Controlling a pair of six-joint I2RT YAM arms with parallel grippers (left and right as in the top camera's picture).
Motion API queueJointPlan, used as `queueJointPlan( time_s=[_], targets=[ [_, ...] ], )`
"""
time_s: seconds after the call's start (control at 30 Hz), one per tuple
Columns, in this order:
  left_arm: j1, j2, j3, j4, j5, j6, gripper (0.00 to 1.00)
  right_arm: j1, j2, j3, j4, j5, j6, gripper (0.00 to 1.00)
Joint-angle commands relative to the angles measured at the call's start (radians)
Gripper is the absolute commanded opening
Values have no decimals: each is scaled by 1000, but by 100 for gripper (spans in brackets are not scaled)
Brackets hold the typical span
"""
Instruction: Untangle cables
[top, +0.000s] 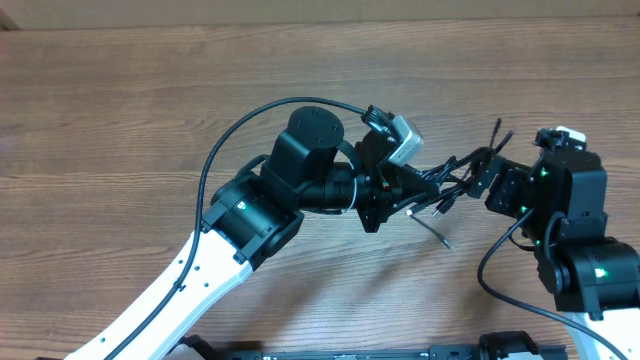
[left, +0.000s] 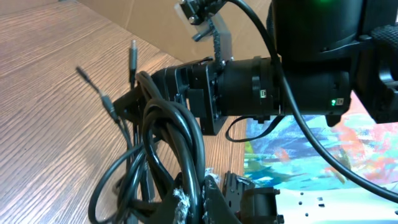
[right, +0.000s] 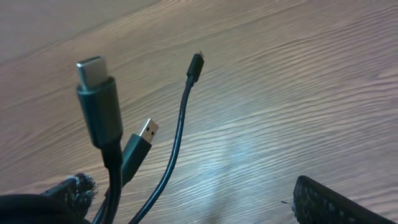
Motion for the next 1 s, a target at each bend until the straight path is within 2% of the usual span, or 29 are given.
queueJointPlan(
  time_s=[0.0, 0.3, 0.37, 0.43, 0.47, 0.5, 0.57, 0.6, 0.67, 0.77, 0.8, 0.87, 0.9, 0.93, 0.97],
  targets=[
    [-7, -75, 26, -7, 120, 6, 4, -38, 25, 2, -9, 355, 57, 100],
    [-6, -111, 26, -81, 32, 33, 4, -38, 25, 2, -12, 337, 83, 99],
    [-6, -111, 27, -90, 23, 35, 4, -38, 25, 2, -20, 309, 83, 87],
    [-6, -111, 27, -92, 21, 35, 4, -38, 25, 2, -27, 277, 83, 58],
    [-6, -111, 27, -92, 16, 35, 4, -38, 25, 2, -31, 254, 83, 38],
    [-6, -111, 26, -92, 9, 36, 4, -38, 25, 2, -35, 233, 82, 27],
    [-6, -111, 26, -92, -3, 35, 4, -38, 25, 2, -46, 206, 82, 15],
    [-6, -111, 27, -94, -13, 35, 4, -38, 25, 2, -54, 198, 83, 13],
    [-6, -111, 27, -101, -32, 35, 4, -38, 25, 2, -66, 187, 82, 14],
    [-6, -111, 26, -130, -92, 35, 4, -38, 25, 2, -80, 154, 82, 27],
    [-6, -111, 27, -147, -124, 35, 4, -38, 25, 2, -86, 129, 82, 34],
    [-7, -111, 26, -184, -196, 35, 4, -38, 25, 2, -91, 93, 82, 54],
    [-6, -111, 26, -200, -223, 35, 7, -38, 25, 2, -93, 79, 82, 59],
    [-7, -111, 26, -219, -254, 35, 12, -38, 25, 1, -95, 63, 82, 66],
    [-7, -110, 26, -250, -304, 35, 22, -38, 29, 1, -94, 31, 82, 76]
  ],
)
